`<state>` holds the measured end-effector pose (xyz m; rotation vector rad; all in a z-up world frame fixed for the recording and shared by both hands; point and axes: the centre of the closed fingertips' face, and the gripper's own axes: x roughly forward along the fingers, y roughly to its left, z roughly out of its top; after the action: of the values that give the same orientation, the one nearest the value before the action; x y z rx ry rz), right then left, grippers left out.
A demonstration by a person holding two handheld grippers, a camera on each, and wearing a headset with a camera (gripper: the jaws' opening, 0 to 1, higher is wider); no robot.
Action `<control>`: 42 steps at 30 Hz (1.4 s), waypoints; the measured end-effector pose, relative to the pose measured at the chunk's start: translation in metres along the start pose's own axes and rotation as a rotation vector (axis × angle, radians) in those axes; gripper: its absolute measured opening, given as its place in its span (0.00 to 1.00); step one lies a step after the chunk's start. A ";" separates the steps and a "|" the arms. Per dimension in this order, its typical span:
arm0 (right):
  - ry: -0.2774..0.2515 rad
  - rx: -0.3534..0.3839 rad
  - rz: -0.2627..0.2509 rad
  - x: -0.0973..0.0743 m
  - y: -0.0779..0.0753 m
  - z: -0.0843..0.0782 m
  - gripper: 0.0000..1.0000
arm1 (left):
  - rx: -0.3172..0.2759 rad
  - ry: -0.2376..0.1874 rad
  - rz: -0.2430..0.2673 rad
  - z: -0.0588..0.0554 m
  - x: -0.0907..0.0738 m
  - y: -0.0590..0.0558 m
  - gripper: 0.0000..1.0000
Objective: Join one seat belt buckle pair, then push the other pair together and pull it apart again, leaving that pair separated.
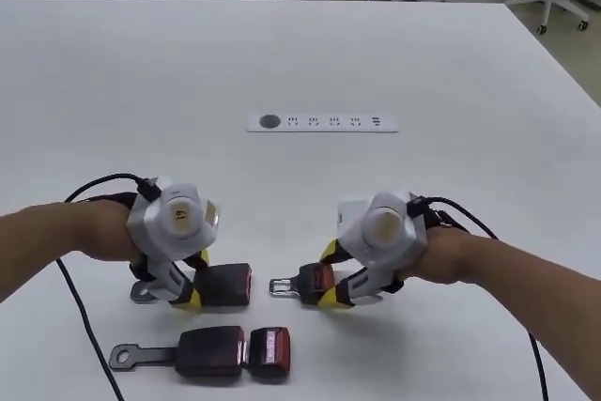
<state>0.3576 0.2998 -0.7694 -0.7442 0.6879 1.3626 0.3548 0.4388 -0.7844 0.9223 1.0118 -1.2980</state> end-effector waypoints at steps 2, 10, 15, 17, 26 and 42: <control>-0.002 0.000 0.001 0.001 0.000 0.002 0.30 | -0.002 -0.001 0.000 -0.001 0.000 0.001 0.32; -0.009 -0.006 0.002 0.006 0.001 0.008 0.30 | -0.002 0.000 -0.001 0.001 -0.001 0.000 0.32; -0.015 -0.011 0.002 0.009 0.000 0.012 0.30 | -0.003 0.001 -0.001 0.001 -0.001 -0.001 0.32; -0.017 -0.011 0.003 0.010 0.000 0.014 0.30 | -0.004 0.001 -0.001 -0.001 0.001 0.001 0.32; -0.025 -0.019 0.006 0.017 0.000 0.023 0.30 | -0.008 -0.005 0.000 -0.002 0.002 0.003 0.32; -0.034 -0.033 -0.003 0.028 0.000 0.030 0.30 | -0.014 -0.031 0.005 0.000 0.000 0.001 0.32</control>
<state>0.3607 0.3405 -0.7735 -0.7468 0.6390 1.3839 0.3557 0.4386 -0.7845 0.8907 0.9925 -1.2966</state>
